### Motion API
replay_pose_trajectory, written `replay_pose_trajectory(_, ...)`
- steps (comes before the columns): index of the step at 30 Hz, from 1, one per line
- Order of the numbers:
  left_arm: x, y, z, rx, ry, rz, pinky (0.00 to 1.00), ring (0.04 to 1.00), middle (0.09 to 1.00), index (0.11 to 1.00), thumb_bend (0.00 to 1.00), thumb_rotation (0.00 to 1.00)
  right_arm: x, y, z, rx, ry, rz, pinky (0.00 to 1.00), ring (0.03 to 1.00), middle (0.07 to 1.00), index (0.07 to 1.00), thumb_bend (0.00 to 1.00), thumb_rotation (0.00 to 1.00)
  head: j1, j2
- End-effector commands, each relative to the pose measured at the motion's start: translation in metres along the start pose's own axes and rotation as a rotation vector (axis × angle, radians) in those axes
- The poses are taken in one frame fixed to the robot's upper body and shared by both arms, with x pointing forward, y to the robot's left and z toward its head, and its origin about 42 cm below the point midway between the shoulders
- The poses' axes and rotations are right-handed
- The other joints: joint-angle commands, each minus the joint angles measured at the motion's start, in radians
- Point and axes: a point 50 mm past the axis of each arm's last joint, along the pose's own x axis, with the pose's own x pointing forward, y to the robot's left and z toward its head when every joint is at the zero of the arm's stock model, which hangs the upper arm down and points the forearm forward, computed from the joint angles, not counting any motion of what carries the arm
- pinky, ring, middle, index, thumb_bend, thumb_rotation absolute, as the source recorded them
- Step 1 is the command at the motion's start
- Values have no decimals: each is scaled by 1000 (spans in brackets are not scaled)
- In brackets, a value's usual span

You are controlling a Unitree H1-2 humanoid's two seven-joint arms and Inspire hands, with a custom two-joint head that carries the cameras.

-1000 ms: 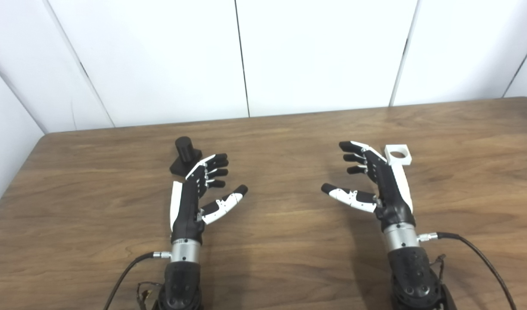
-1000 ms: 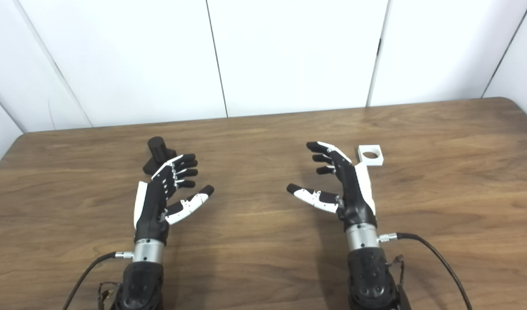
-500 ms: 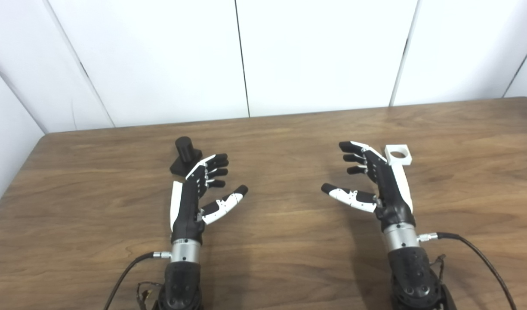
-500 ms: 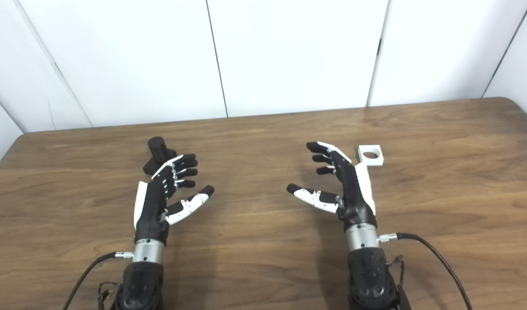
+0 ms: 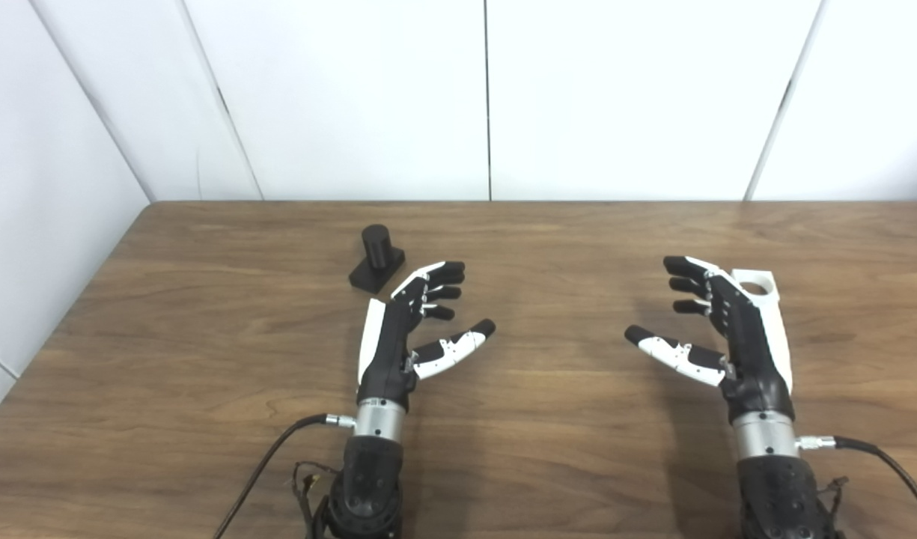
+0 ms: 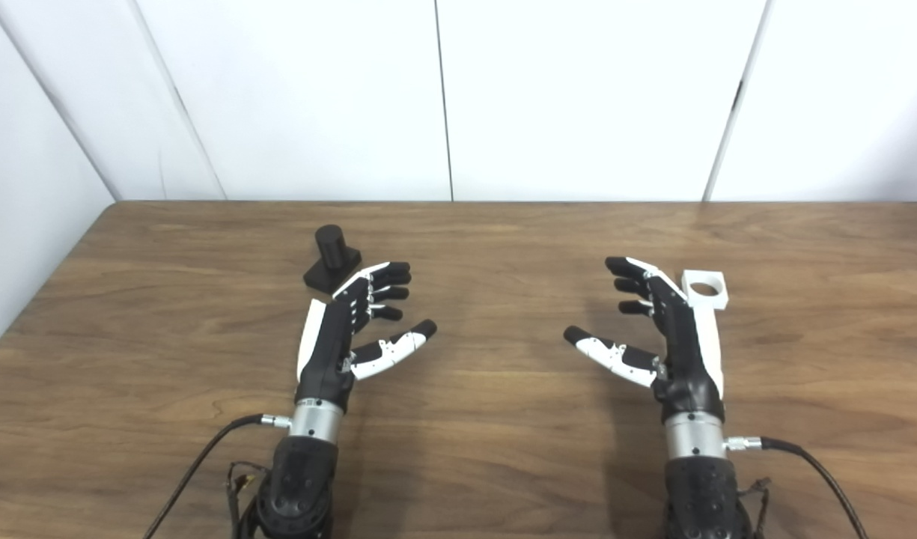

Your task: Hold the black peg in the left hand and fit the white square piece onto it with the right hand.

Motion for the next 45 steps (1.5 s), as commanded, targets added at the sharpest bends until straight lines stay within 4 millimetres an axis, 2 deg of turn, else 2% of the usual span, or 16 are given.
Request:
replay_pose_trajectory(1,11,3,21,35,-82,47,611,736,748,712,661,160,10,-3,19,14,-92,-23,646,752,775,732,673,69,1,0)
replay_pose_trajectory(9,18,14,26,119,-74,78,645,757,762,716,677,192,12,-4,20,21,-96,-28,660,761,782,735,671,32,0,2)
replay_pose_trajectory(14,29,34,24,205,-63,69,678,780,768,727,685,208,12,-5,20,17,-89,-30,661,757,781,735,673,32,0,3)
replay_pose_trajectory(17,37,44,28,278,-14,73,671,783,787,732,726,250,12,-6,20,12,-91,-28,670,760,783,738,671,38,1,2)
replay_pose_trajectory(22,48,58,35,335,-1,99,634,772,789,716,749,220,13,-7,19,18,-88,-26,680,763,785,742,667,42,2,0)
replay_pose_trajectory(25,53,65,40,376,-4,112,680,805,809,723,735,222,13,-7,20,12,-87,-32,667,757,781,738,672,48,0,-1)
replay_pose_trajectory(28,59,72,44,423,-3,129,677,807,814,729,733,235,14,-7,20,12,-92,-36,647,754,780,733,674,32,0,1)
replay_pose_trajectory(33,68,83,48,567,-12,144,684,836,848,748,736,293,14,-9,18,7,-97,-44,637,740,771,727,687,27,1,0)
replay_pose_trajectory(39,76,90,49,731,-47,167,675,857,874,755,752,314,14,-8,17,9,-89,-43,645,745,772,725,685,26,0,0)
replay_pose_trajectory(45,85,94,53,843,-45,209,804,900,892,760,768,348,13,-9,17,7,-87,-43,638,744,776,729,684,43,-1,1)
